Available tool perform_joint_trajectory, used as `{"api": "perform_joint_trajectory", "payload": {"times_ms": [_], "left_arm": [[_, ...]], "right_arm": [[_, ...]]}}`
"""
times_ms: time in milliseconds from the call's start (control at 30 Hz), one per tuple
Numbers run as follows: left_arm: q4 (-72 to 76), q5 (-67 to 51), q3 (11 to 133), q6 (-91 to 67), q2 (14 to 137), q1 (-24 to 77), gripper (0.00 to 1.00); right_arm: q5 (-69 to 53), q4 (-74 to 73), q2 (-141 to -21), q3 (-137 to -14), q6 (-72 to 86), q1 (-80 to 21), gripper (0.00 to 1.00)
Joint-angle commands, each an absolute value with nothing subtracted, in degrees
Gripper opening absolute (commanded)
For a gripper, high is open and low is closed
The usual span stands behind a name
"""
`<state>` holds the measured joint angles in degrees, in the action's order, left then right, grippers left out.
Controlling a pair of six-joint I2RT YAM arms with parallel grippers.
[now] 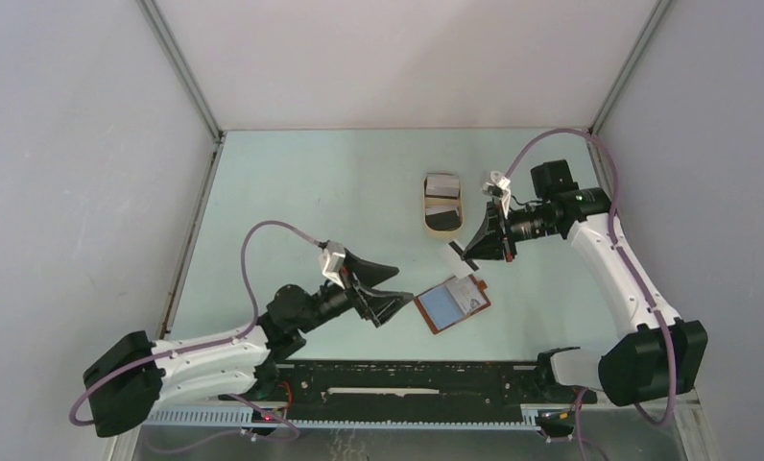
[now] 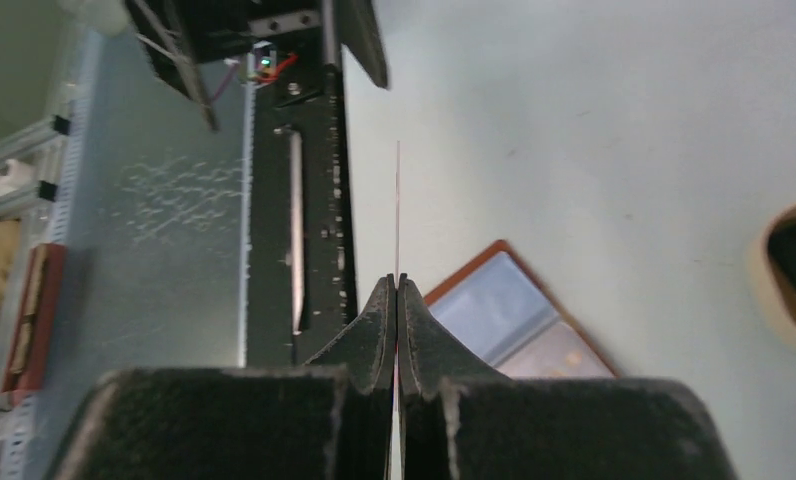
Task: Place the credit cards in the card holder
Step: Pick up the credit card from the storage box, then insert the credit card into the card holder.
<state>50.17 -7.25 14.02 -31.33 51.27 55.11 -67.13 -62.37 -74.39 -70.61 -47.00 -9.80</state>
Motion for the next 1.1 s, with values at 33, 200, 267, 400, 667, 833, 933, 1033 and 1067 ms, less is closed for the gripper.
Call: {"api": "perform_joint_trajectory", "payload": {"times_ms": [33, 200, 267, 400, 667, 833, 933, 1033, 1067], "left_arm": [[65.7, -2.3, 7.9, -32.5, 55.9, 58.6, 0.95], [75.4, -1.5, 9.3, -35.0, 65.4, 60.5, 0.89], [77.6, -2.2, 10.8, -35.7, 68.6, 60.9, 0.87], [79.9, -3.3, 14.2, -37.4, 73.4, 60.9, 0.79], [80.2, -5.5, 18.3, -39.1, 76.7, 61.0, 0.69], [80.2, -4.8, 19.6, -39.2, 77.5, 61.0, 0.58], [80.3, -5.2, 20.2, -39.4, 78.2, 61.0, 0.45], [80.3, -5.1, 20.3, -39.6, 78.5, 60.9, 0.35], [80.3, -5.3, 20.3, -39.6, 78.5, 60.9, 0.33]], "right_arm": [[-78.3, -57.3, -69.1, -64.7, -41.2, -9.3, 0.0], [-83.8, -45.1, -67.0, -58.6, -29.5, -9.3, 0.0], [-85.3, -42.9, -67.6, -57.5, -27.3, -9.4, 0.0], [-86.9, -42.4, -69.7, -57.4, -26.1, -10.0, 0.0], [-85.7, -41.7, -72.4, -57.4, -25.2, -13.1, 0.0], [-85.1, -41.4, -73.3, -57.3, -25.2, -14.5, 0.0], [-84.6, -41.6, -73.8, -57.4, -25.3, -15.1, 0.0], [-84.3, -41.6, -74.0, -57.3, -25.5, -15.5, 0.0], [-83.9, -41.7, -74.0, -57.3, -25.7, -15.8, 0.0]]}}
